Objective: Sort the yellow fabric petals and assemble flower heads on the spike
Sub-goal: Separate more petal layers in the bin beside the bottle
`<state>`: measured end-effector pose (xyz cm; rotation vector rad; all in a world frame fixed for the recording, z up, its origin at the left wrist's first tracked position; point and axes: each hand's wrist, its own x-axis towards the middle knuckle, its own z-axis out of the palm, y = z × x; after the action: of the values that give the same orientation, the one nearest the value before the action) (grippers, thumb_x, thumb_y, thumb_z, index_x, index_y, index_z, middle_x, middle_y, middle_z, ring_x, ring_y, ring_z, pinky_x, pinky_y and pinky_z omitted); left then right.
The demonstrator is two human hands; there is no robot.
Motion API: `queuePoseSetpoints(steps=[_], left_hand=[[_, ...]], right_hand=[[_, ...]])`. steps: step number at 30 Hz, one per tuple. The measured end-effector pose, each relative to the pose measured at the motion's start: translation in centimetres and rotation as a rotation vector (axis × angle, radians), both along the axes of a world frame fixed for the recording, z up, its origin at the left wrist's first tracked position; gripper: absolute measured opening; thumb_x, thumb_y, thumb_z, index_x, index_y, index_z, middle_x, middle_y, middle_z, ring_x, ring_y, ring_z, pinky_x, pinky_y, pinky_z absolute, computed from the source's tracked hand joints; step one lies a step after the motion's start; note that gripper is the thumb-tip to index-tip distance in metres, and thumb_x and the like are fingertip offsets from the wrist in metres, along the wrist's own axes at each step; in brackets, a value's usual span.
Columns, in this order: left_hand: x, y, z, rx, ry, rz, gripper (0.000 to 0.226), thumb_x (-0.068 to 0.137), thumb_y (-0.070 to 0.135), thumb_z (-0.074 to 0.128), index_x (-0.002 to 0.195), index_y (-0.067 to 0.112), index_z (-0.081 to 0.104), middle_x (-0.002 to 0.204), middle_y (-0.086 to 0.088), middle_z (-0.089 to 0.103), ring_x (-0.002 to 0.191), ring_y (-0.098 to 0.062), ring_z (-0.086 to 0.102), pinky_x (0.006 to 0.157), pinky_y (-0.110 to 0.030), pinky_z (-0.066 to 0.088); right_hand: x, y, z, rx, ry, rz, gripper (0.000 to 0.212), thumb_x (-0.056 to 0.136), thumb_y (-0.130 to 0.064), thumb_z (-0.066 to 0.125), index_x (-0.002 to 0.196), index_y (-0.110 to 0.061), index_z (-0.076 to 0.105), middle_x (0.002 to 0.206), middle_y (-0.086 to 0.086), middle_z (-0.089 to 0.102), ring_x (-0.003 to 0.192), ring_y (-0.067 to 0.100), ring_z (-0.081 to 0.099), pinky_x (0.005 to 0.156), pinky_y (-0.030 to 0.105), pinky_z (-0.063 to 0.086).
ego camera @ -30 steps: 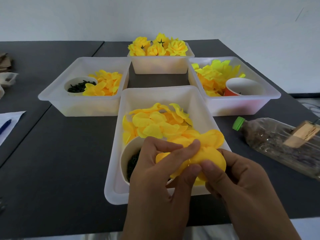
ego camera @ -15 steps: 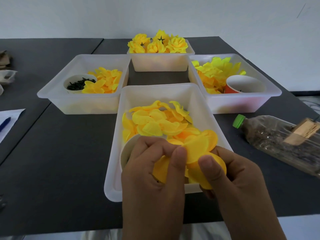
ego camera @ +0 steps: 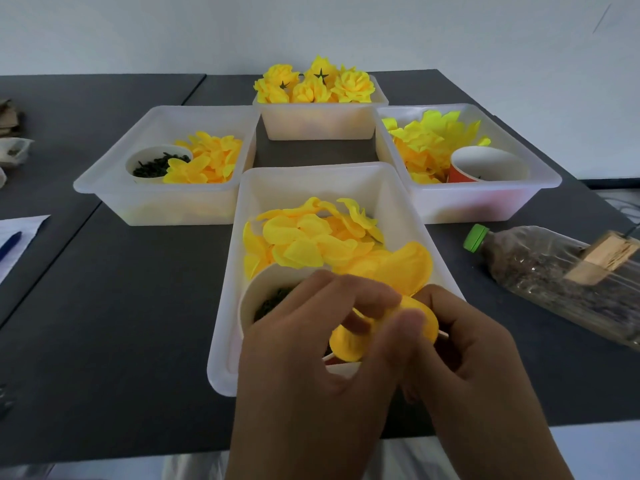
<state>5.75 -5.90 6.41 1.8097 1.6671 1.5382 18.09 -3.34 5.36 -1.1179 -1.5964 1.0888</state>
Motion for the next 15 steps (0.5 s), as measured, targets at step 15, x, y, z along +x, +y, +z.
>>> queuePoseSetpoints(steps=[15], left_hand=[[-1.3, -0.1, -1.4, -0.154, -0.019, 0.187, 0.032, 0.084, 0.058, 0.053, 0.073, 0.03, 0.063, 0.069, 0.017, 0.058, 0.071, -0.003, 0.056, 0.061, -0.008, 0.04]], right_hand=[[-0.9, -0.2, -0.3, 0.279, -0.249, -0.205, 0.033, 0.079, -0.057, 0.038, 0.076, -0.027, 0.049, 0.067, -0.005, 0.053, 0.064, 0.014, 0.054, 0.052, 0.029, 0.049]])
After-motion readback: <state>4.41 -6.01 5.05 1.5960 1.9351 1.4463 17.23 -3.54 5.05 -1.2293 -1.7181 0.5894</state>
